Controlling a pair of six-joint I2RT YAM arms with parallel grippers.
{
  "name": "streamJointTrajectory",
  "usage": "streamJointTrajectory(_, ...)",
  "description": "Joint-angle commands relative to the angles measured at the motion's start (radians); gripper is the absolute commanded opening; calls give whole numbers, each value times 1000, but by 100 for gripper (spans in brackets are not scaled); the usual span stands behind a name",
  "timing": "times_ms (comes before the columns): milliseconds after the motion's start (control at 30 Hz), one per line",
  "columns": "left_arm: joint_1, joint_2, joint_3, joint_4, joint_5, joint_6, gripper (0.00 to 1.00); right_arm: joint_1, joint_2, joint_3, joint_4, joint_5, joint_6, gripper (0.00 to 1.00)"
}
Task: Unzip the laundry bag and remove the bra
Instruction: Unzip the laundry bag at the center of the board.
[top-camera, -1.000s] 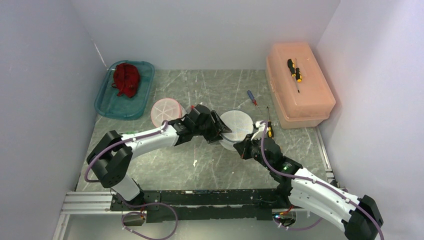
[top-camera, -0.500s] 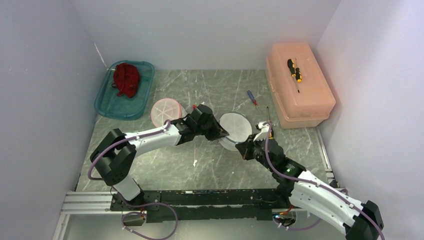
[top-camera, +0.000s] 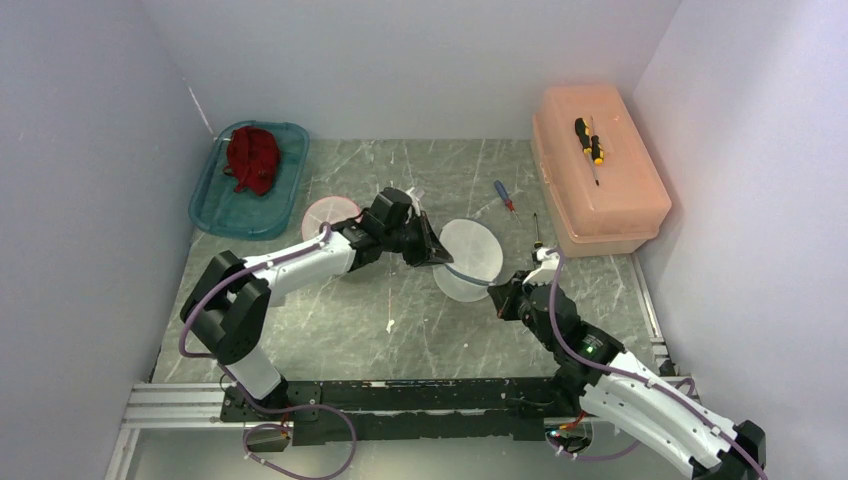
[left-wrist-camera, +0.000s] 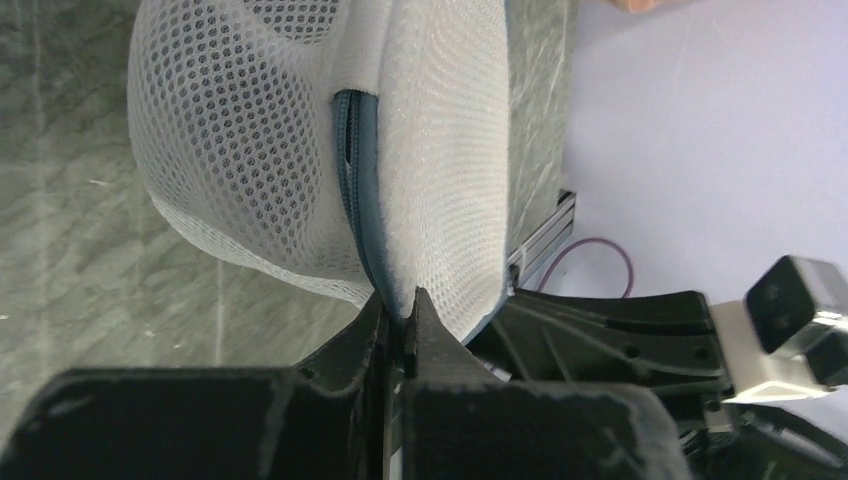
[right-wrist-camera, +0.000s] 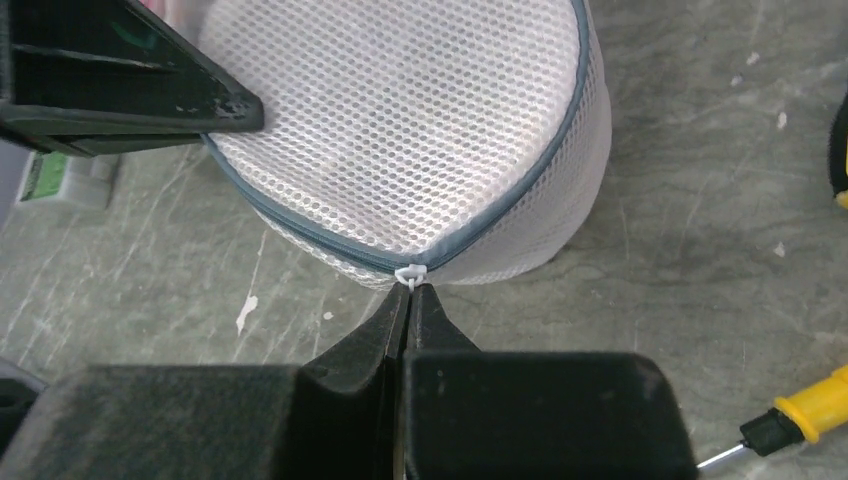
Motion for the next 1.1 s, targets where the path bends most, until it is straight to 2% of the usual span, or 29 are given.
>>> streamJointTrajectory(0,64,-5,60,-62,124,187,3,2,-38,27,51,-31,-90,0)
streamJointTrajectory(100,89,17,137,-136,194,326,3,9,-17,58,93,-120,-141,0)
streamJointTrajectory(200,98,14,193,-159,220,486,3,32,41,98,102,-130,-151,0)
streamJointTrajectory(333,131,25,264,-194,263,602,3,69,95,97,163,-128,-114,0)
streamJointTrajectory(533,165,138,286,-205,370,633,3,83,191,42,284,-133,-51,0)
streamJointTrajectory(667,166,157,210,-150,364,597,7,84,223,11,321,-134,-27,0)
streamJointTrajectory(733,166,126,161,-104,346,562,21,84,226,1,328,-137,-24,0)
streamJointTrajectory(800,165,78,119,-70,316,522,44,85,225,-2,325,-137,-26,0)
streamJointTrajectory(867,165,20,82,-48,281,473,61,84,222,-2,319,-136,-32,0)
streamJointTrajectory(900,165,-10,68,-48,264,448,75,84,219,0,317,-132,-37,0)
streamJointTrajectory(967,165,-70,39,-53,216,389,93,85,211,0,308,-129,-42,0)
streamJointTrajectory(1067,159,-143,-1,-82,142,268,95,84,206,-2,305,-128,-46,0)
